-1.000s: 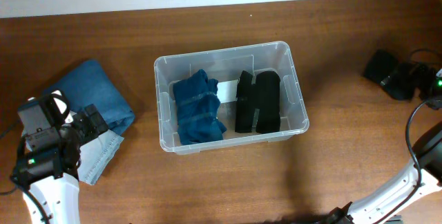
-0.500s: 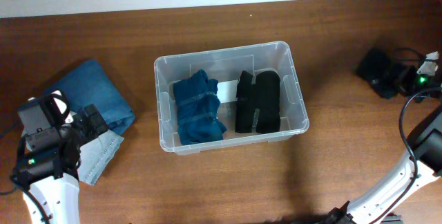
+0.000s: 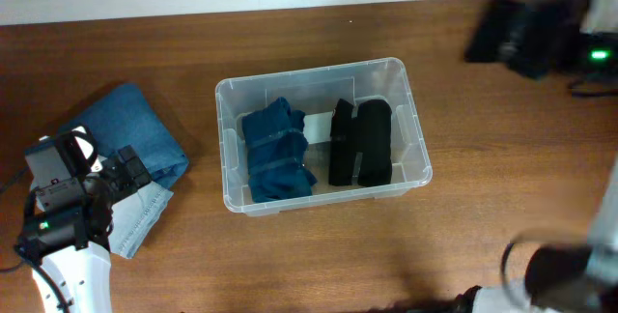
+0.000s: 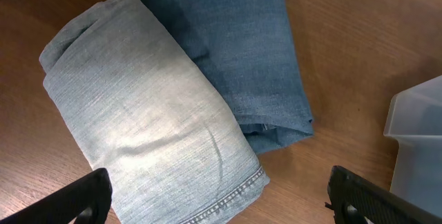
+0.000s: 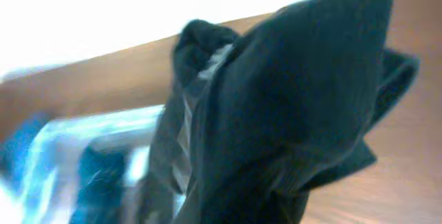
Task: Pack container
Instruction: 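Lower the second black garment into the container and release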
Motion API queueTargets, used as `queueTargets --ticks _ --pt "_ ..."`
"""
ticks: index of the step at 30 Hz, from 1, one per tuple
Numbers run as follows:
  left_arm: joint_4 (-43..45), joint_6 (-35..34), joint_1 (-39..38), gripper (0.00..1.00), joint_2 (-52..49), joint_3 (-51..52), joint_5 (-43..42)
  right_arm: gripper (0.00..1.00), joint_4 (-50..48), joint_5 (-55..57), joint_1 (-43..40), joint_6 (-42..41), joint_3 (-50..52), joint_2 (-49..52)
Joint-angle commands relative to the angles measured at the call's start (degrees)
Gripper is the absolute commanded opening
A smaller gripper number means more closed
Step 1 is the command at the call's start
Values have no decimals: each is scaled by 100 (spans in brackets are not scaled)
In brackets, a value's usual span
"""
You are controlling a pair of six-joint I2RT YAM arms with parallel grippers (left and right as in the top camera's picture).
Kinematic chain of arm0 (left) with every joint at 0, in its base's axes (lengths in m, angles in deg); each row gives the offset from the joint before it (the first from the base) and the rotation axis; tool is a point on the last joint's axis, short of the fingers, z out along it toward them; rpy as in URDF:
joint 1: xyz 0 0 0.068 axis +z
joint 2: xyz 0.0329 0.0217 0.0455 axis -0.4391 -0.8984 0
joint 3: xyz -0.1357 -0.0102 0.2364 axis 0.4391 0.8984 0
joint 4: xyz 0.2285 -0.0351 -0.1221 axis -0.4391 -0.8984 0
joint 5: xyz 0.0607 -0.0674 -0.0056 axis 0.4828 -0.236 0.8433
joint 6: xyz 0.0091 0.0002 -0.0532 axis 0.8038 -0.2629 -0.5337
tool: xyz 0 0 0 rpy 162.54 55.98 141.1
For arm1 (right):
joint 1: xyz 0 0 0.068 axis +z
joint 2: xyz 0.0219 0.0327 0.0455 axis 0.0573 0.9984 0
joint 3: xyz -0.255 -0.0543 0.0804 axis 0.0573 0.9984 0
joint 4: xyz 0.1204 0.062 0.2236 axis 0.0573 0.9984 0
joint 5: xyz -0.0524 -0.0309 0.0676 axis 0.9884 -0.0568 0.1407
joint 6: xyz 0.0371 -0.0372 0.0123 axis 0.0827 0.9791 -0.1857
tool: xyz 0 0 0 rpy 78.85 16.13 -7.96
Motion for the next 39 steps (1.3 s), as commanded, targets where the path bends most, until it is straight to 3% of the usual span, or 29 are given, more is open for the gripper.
queueTargets --ticks 1,7,15,16,17,18,19,20,24,32,33,35,36,39 --pt "0 -35 35 99 -9 -101 -61 4 566 337 1257 728 66 -4" --pt "0 -35 35 99 -9 -101 -61 4 901 1976 3265 756 389 660" --pt "-2 -35 35 99 -9 -101 -61 5 446 1969 4223 780 400 2184" --pt "-2 -35 35 99 -9 -101 -63 13 409 1965 4284 855 398 2299" --pt "0 -35 35 99 -9 -101 -63 40 402 1969 4360 1021 398 2417" --pt "-2 -35 35 99 -9 -101 -63 51 404 1976 4395 1099 400 2459" --pt "-2 -35 35 100 -9 -101 -63 94 391 2100 4478 1130 400 2524" --pt "-2 -35 35 99 -9 -101 -63 99 380 2334 4518 1086 398 2529" --pt "-7 -35 35 99 -9 -101 -63 99 417 3473 4503 120 68 2046" --pt "-2 -35 35 99 -9 -101 -63 95 352 3115 4662 39 17 1252" --pt "-4 -35 35 99 -9 -101 -63 81 350 3071 4690 57 48 1294" --pt "-4 -35 35 99 -9 -101 -63 17 271 2981 4795 48 308 1486" --pt "-7 -35 35 99 -9 -101 -63 4 205 2955 4828 46 461 1596" --pt "-7 -35 35 99 -9 -101 -63 4 -57 2949 4887 44 966 1945"
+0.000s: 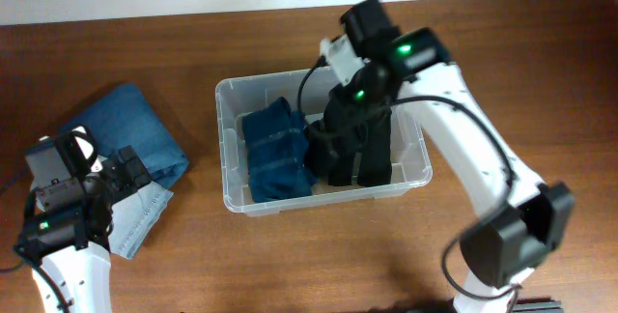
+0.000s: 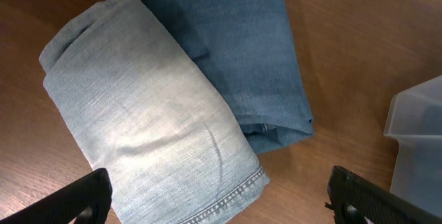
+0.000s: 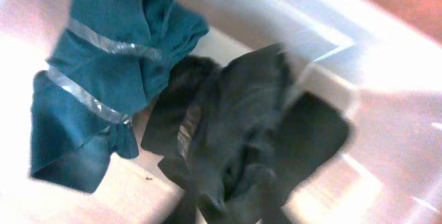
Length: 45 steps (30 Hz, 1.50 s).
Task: Pack container
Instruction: 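Lower the second black garment into the container and release, then grasp the light-blue jeans with the left gripper, lift right gripper away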
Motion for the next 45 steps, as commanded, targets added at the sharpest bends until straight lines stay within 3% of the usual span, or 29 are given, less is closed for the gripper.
queueTargets --ticks 1,6,13,14,16,18,19,20,23,30,34,45 --pt "2 -35 35 99 -9 -101 -63 4 -245 -101 114 -48 780 717" --pt "2 -35 35 99 -9 -101 -63 5 -831 4 -13 -48 1362 1335" --pt "11 -35 35 99 -9 -101 -61 12 -280 7 -52 -46 590 1117" --pt "13 -33 35 99 -9 -101 -61 21 -122 7 -52 -46 306 1005" --pt "-57 -31 37 99 11 -101 0 29 140 9 -57 -46 -256 748" --pt "-175 -37 83 99 44 -101 155 49 304 7 -94 -48 -715 498" --pt "-243 -74 136 99 59 -101 221 77 369 7 -129 -46 -933 361" --pt "-382 -286 278 100 70 -101 378 99 420 7 -175 -46 -1123 227" --pt "-734 -763 925 99 26 -101 485 99 562 -101 -448 -48 -1539 -131" --pt "-960 -1047 2680 99 -713 -98 -348 98 968 -636 -1126 -48 -1478 -304" --pt "-750 -992 2896 99 -1591 -98 -535 98 935 -813 -1250 -46 -1228 -251" --pt "350 175 2896 99 -3770 -98 -2129 98 874 -791 -1250 -26 -1174 -251"
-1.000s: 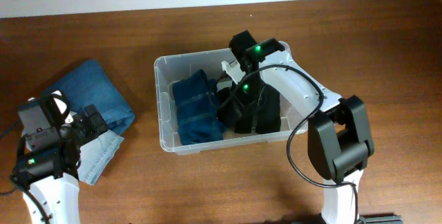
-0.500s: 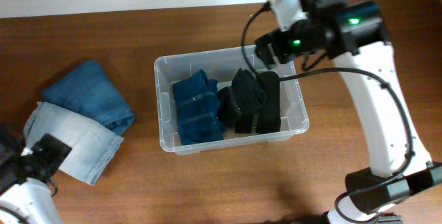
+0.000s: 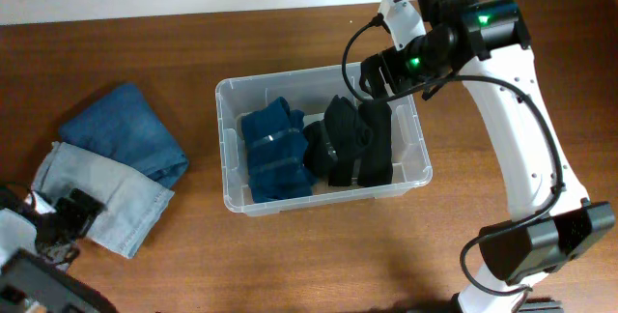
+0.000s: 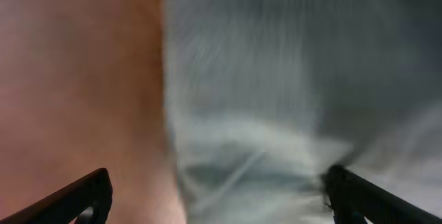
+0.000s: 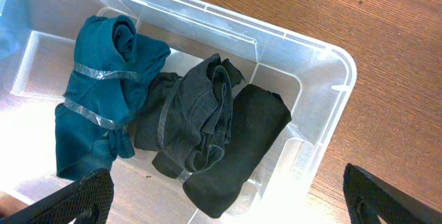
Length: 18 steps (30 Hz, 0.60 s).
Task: Pack container
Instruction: 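Grasp the light-blue jeans with the left gripper, lift right gripper away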
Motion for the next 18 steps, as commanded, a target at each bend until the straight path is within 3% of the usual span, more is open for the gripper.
queueTargets --ticks 1,4,6,7,10,13,18 --pt "299 446 22 99 -850 -61 -815 98 -15 -96 -22 -4 11 -44" --pt "422 678 22 92 -1279 -61 -1263 98 2 -96 -20 -4 11 -44" --pt "422 717 22 74 -1423 -61 -1604 98 4 -96 -20 -4 11 -44" --pt "411 813 22 63 -1425 -61 -1707 98 11 -96 -20 -7 11 -44" --pt "345 1093 22 16 -1331 -66 -2389 99 83 -98 -20 -7 11 -44" --pt "164 1137 24 1 -1126 -118 -2754 98 109 -96 -20 -7 9 -46" --pt "-323 1134 -15 1 -13 -433 -3246 98 177 343 -26 -229 -79 -260"
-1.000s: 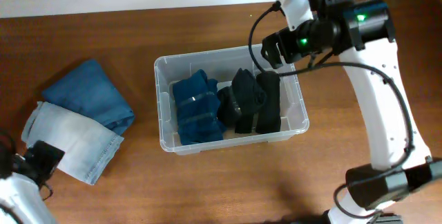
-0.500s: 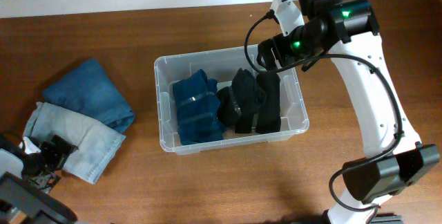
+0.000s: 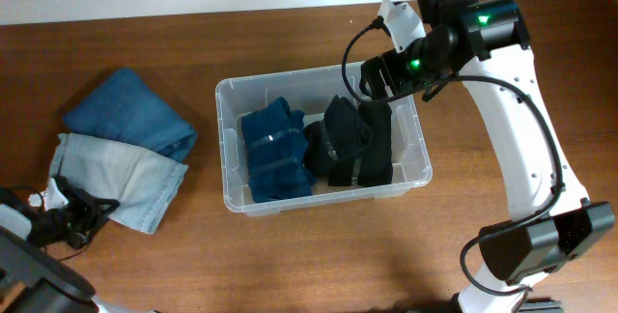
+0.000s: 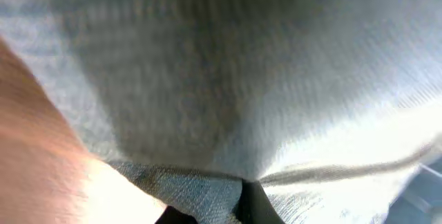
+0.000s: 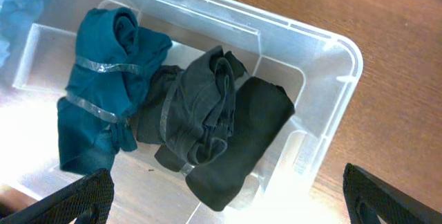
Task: Pack container
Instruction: 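Grasp the light-blue jeans with the left gripper, lift right gripper away, then carry the light-blue jeans onto the container's right side and release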
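Observation:
The clear plastic container point(image 3: 230, 110) stands mid-table and holds a teal garment point(image 3: 275, 149), a dark grey garment point(image 3: 340, 139) and a black one point(image 3: 377, 144). My right gripper point(image 3: 375, 73) hangs open over the bin's far right corner, empty; its wrist view looks down on the grey garment point(image 5: 200, 113). Light blue folded jeans point(image 3: 121, 180) lie at the left, next to dark blue jeans point(image 3: 130, 115). My left gripper point(image 3: 85, 214) is at the light jeans' near edge, shut on a fold of the denim point(image 4: 207, 79), which fills its wrist view.
Bare wooden table point(image 3: 309, 255) surrounds the container. A white wall edge runs along the back. The left arm's base sits at the front left corner.
My left gripper went from open at the light jeans' near edge to shut on the denim. Both pairs of jeans have shifted slightly right and back. The right gripper barely moved.
First my right gripper held a dark grey garment at the far right, while the left hovered open over the jeans. Then the right was down in the container with the garment. Later it stood open above the bin, garment left inside, and the left had dropped to the light jeans.

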Motion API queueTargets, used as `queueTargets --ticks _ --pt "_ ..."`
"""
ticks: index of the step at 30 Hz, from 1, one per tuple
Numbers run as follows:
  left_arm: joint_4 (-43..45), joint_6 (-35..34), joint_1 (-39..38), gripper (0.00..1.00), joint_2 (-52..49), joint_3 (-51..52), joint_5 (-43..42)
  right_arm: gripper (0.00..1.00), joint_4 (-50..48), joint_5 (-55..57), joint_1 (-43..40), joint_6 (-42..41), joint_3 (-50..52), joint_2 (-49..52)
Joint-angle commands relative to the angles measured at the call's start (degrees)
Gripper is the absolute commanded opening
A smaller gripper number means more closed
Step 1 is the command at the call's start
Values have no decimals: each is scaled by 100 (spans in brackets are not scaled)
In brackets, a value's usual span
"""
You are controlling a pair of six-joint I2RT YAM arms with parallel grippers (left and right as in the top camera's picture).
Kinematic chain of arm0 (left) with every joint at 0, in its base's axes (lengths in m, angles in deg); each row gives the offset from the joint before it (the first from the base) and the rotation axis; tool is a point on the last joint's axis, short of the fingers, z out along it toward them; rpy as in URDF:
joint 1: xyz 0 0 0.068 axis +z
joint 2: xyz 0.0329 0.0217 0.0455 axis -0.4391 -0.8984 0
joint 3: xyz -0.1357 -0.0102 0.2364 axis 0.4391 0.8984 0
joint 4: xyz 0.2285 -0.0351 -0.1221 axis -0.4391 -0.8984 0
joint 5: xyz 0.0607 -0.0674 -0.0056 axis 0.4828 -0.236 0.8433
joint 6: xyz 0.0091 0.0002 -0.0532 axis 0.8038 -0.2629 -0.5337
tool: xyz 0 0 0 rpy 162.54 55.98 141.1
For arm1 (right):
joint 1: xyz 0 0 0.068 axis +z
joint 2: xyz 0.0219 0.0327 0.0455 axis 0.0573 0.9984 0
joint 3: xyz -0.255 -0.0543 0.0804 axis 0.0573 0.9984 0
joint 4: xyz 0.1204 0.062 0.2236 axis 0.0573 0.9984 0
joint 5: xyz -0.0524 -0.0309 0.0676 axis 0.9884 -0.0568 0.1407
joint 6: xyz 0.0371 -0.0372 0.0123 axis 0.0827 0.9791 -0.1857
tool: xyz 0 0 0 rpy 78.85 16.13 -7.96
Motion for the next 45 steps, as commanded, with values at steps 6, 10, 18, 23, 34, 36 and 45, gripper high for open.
queueTargets --ticks 6,10,18,23,34,36,45 --pt "-520 -35 -507 1 2411 -1043 -1512 98 157 1622 -184 -1001 -452 -931" --pt "-485 -275 -1329 0 3156 -1602 -1497 98 179 1620 -763 -1276 -492 -1556" --pt "337 -1163 -4819 1 3392 -1821 -304 98 695 1246 -2706 -1808 -490 -2122" --pt "756 -1272 -6658 1 2730 -1821 664 98 807 1014 -2986 -1805 -479 -2035" --pt "2197 -1860 -8387 1 658 -1821 793 98 833 1012 -2977 -1803 -457 -1873" --pt "2162 -1980 -8441 1 442 -1818 929 99 833 1010 -2977 -1803 -457 -1845" --pt "1615 -1788 -8166 97 11 -1847 1744 98 848 1010 -2977 -1803 -457 -1803"
